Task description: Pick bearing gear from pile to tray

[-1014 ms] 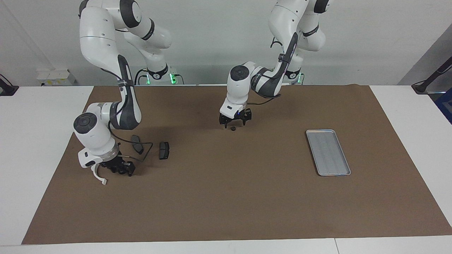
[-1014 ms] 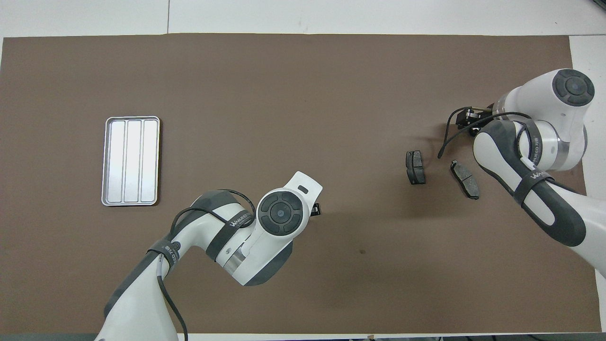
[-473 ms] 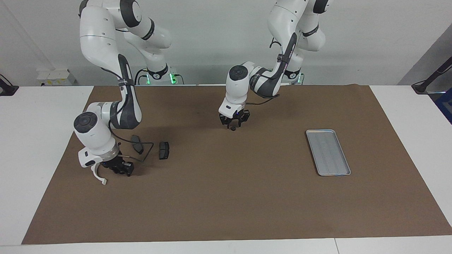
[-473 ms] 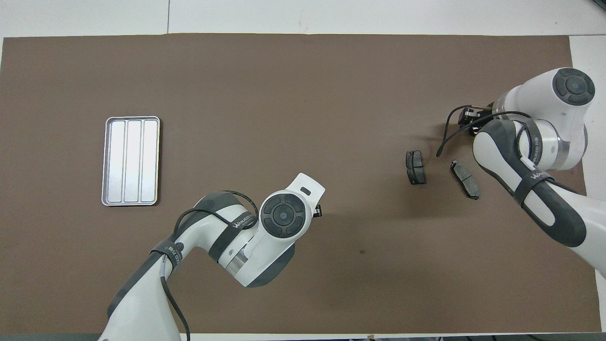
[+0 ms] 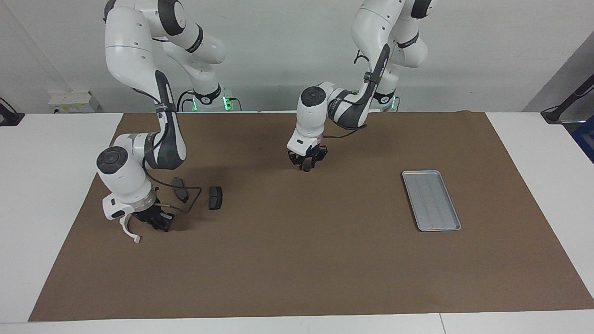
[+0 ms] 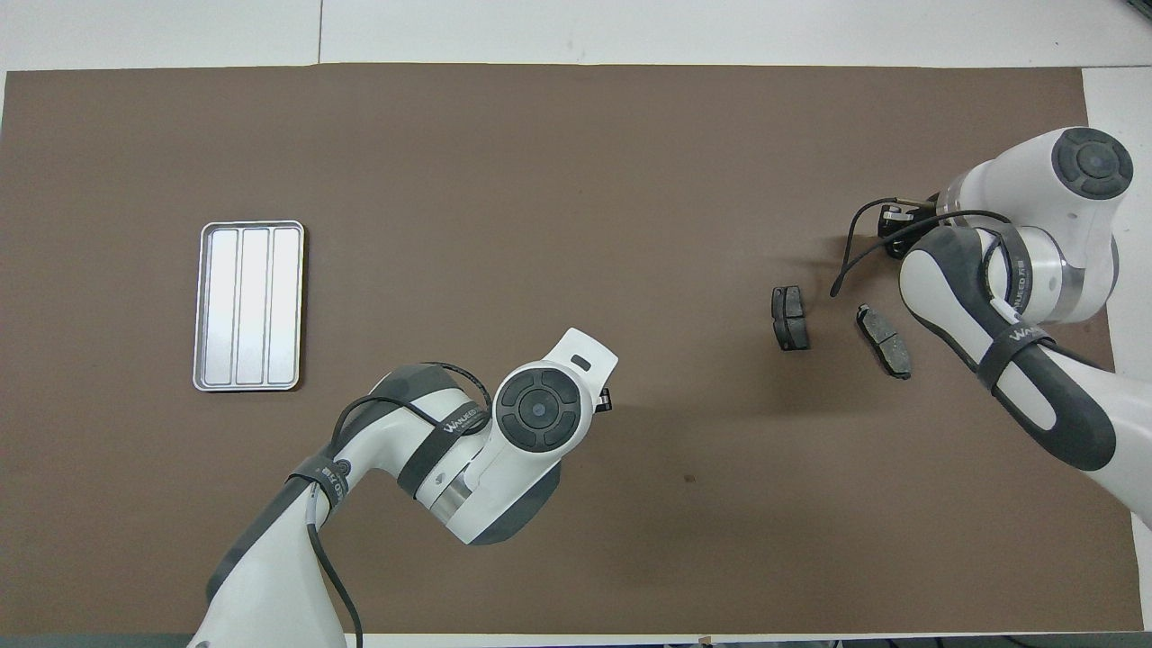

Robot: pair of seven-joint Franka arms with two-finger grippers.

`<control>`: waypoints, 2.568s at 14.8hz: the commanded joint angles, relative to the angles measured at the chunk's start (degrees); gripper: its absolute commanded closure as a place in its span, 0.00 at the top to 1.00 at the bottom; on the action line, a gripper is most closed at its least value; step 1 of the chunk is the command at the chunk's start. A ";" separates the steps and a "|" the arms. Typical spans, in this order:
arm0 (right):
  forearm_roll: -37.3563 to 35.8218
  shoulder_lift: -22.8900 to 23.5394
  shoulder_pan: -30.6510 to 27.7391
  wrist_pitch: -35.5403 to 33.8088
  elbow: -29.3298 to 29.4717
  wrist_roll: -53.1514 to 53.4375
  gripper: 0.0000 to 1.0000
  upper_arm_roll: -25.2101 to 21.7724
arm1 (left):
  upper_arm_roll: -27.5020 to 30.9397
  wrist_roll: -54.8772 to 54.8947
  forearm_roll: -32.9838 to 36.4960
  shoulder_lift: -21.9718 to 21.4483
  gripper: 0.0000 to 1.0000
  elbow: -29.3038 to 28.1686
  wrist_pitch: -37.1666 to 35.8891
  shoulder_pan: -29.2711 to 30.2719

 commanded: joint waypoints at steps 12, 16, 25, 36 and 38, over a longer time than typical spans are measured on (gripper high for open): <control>-3.72 0.02 0.02 -4.43 1.14 0.38 0.00 0.50 | 1.53 3.20 2.24 -4.12 0.00 7.61 -12.02 4.23; -3.72 -3.84 0.02 -14.79 5.80 -3.13 0.00 0.94 | 1.62 21.81 2.07 -11.25 0.00 10.78 -22.22 16.43; -2.58 -16.67 0.11 -37.92 13.89 -5.34 0.00 9.37 | 1.71 54.01 1.37 -16.70 0.00 7.45 -23.83 39.04; 7.25 -22.49 16.09 -42.24 13.81 34.70 0.00 13.60 | 1.97 59.48 1.37 -17.50 0.00 -7.58 -6.60 43.36; 7.53 -22.49 19.60 -40.49 12.84 41.83 0.00 13.60 | 1.88 59.48 1.37 -17.24 0.00 -9.08 -4.06 44.06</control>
